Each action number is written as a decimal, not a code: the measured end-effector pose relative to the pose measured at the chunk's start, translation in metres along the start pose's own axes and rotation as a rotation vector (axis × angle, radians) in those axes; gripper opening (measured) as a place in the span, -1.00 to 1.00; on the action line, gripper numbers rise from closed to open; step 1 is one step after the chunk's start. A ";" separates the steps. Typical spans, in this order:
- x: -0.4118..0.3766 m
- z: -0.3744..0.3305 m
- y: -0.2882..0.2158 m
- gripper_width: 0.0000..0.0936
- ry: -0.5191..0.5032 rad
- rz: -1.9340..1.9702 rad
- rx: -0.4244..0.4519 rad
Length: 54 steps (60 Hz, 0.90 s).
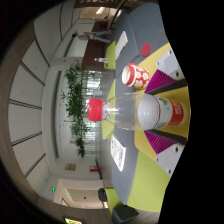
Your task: Pour water
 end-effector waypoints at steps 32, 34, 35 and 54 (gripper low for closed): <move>-0.039 -0.005 -0.066 -0.31 -0.248 0.139 0.146; -0.039 -0.008 -0.082 -0.31 -0.295 0.201 0.162; -0.041 -0.008 -0.091 -0.31 -0.317 0.238 0.169; -0.028 0.043 -0.195 -0.31 -0.835 1.328 0.075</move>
Point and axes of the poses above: the point between the fingertips, and its own axes, seen from behind it with the camera up: x to the right, y down, z forward, the way the camera looks, the point moved 10 cm from there along -z, backward, against the way the camera looks, and after that the axes turned 12 degrees about z, right-handed, at the moved point
